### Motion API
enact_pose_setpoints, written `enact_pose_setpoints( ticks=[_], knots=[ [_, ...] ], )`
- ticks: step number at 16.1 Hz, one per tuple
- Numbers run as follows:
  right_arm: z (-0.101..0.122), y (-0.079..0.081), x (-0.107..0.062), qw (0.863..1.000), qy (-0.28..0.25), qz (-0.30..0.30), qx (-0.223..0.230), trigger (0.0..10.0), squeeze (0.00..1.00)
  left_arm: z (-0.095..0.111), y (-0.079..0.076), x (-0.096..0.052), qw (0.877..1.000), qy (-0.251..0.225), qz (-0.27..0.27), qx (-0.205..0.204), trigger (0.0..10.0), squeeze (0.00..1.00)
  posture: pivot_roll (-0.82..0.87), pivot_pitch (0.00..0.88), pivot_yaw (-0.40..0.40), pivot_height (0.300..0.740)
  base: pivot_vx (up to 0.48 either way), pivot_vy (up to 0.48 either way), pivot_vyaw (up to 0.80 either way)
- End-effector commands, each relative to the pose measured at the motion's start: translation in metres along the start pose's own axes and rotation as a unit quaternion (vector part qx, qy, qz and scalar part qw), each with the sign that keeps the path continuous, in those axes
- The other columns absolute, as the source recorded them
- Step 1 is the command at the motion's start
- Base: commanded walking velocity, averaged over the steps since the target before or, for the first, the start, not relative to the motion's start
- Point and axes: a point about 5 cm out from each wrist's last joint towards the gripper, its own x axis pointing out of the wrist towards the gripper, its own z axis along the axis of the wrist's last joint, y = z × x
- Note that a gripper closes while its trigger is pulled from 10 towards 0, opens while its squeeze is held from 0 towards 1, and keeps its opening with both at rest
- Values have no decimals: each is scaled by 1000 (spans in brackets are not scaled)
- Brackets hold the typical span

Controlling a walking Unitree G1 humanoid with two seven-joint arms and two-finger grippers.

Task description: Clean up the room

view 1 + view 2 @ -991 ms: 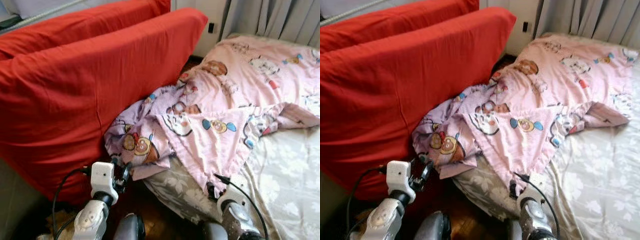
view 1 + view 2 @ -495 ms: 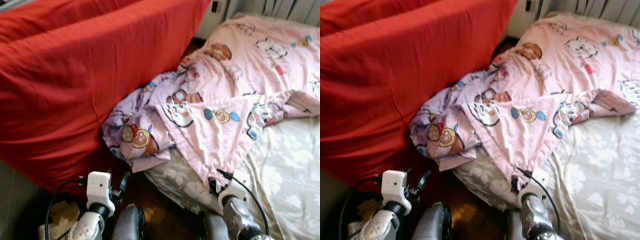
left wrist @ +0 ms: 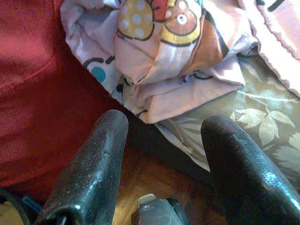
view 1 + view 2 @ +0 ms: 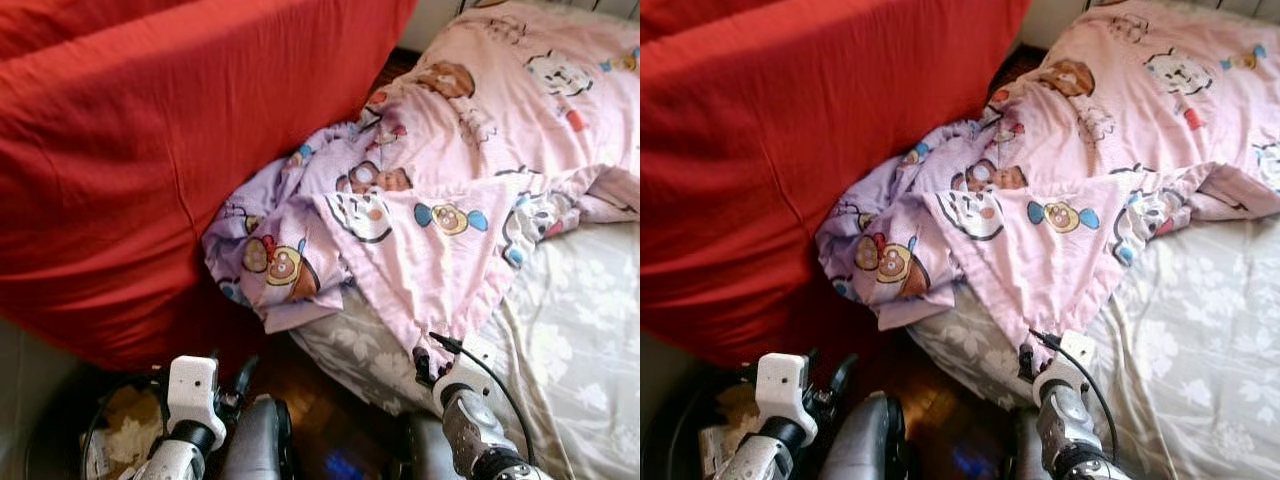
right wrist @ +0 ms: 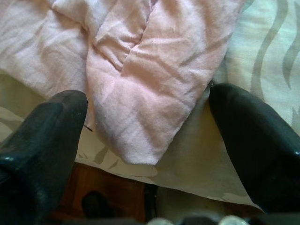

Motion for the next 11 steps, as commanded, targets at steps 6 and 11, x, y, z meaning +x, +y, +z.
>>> enact_pose_setpoints(
  ticks=[6, 11],
  knots=[
    [5, 14, 2, 999, -3, 27, -25, 3020, 0, -4, 2, -16, 1000, 19, 6, 7, 10000, 0, 181, 284, 48, 630, 0, 0, 0],
    [5, 17, 2, 999, -2, 32, -32, 0, 0, -5, 0, -21, 1000, 25, 10, 5, 10000, 0, 182, 298, 42, 630, 0, 0, 0]
  ],
)
